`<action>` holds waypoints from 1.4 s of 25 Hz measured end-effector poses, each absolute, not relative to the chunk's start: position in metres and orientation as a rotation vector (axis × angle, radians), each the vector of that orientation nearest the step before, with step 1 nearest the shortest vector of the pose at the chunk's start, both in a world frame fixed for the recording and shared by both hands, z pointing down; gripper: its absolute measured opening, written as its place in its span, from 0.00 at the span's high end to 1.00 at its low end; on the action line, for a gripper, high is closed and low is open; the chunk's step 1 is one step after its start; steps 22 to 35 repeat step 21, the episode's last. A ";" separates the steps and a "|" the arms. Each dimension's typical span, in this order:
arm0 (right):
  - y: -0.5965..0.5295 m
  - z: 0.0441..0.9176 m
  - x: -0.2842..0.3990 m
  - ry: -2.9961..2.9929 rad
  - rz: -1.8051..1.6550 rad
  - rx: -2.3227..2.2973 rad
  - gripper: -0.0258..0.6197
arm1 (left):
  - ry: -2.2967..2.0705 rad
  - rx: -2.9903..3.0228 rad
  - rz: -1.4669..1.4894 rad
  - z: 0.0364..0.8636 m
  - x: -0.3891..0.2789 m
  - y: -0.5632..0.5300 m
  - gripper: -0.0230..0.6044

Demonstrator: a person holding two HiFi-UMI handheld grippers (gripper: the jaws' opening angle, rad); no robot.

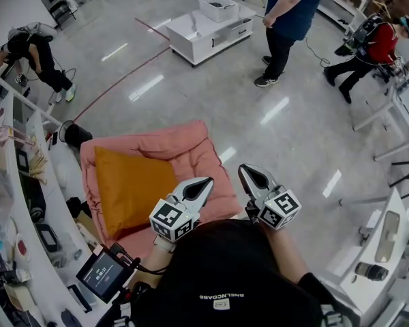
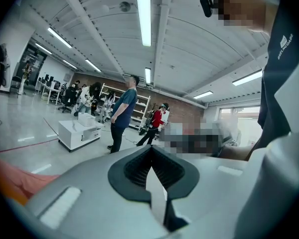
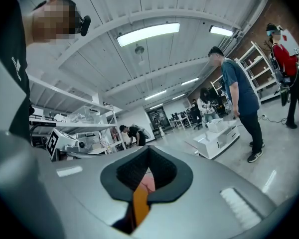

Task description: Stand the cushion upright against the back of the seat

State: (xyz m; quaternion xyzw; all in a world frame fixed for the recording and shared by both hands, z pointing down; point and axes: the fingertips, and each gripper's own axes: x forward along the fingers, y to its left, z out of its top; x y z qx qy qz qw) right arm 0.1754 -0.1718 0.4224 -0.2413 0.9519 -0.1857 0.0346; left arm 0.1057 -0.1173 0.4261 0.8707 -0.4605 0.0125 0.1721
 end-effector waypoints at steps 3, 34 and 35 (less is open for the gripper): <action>-0.171 0.425 0.171 2.940 -0.572 -0.721 0.95 | -1.289 2.472 0.016 0.425 0.108 -0.116 0.94; -0.161 0.422 0.155 2.986 -0.549 -0.670 0.95 | -1.254 2.540 0.129 0.421 0.122 -0.100 0.93; -0.161 0.422 0.155 2.986 -0.549 -0.670 0.95 | -1.254 2.540 0.129 0.421 0.122 -0.100 0.93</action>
